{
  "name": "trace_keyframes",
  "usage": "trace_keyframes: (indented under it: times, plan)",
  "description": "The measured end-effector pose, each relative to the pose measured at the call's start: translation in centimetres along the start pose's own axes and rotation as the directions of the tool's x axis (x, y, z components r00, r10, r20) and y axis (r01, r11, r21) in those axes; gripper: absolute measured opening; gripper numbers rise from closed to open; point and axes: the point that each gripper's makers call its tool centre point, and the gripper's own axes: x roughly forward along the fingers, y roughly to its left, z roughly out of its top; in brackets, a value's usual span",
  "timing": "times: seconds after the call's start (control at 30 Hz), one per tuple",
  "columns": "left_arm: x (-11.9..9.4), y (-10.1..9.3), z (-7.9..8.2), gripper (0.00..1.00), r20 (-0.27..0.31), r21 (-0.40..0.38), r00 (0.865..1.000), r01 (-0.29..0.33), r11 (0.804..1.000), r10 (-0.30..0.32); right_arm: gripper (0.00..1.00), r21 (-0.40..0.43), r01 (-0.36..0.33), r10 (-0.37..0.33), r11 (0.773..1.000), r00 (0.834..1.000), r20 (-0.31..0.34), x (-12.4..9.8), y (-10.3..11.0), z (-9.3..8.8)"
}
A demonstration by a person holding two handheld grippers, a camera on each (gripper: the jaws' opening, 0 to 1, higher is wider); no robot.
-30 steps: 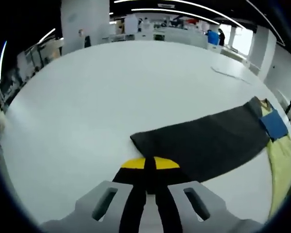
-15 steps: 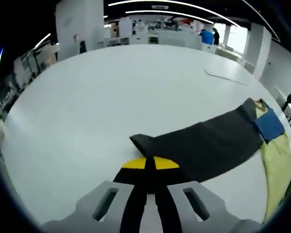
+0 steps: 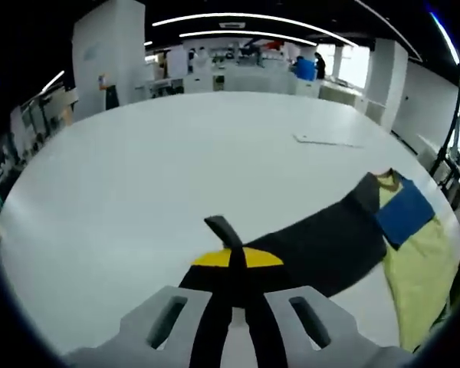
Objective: Fold the garment on the visible template until the final outline fits inside the template.
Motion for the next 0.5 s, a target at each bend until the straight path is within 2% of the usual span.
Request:
trace_keyframes:
  times: [0.2, 0.5]
  plan:
    - [0.1, -2.3, 1.7, 0.0, 0.023, 0.03, 0.999, 0.043, 0.999, -0.044, 0.82, 0.001, 0.003, -0.003, 1.0, 1.0, -0.003, -0.2, 0.0, -0.4]
    - [0.2, -4.7, 3.6, 0.0, 0.039, 0.069, 0.995, 0.091, 0.994, -0.093, 0.82, 0.012, 0.005, -0.005, 1.0, 1.0, 0.011, -0.5, -0.2, -0.5]
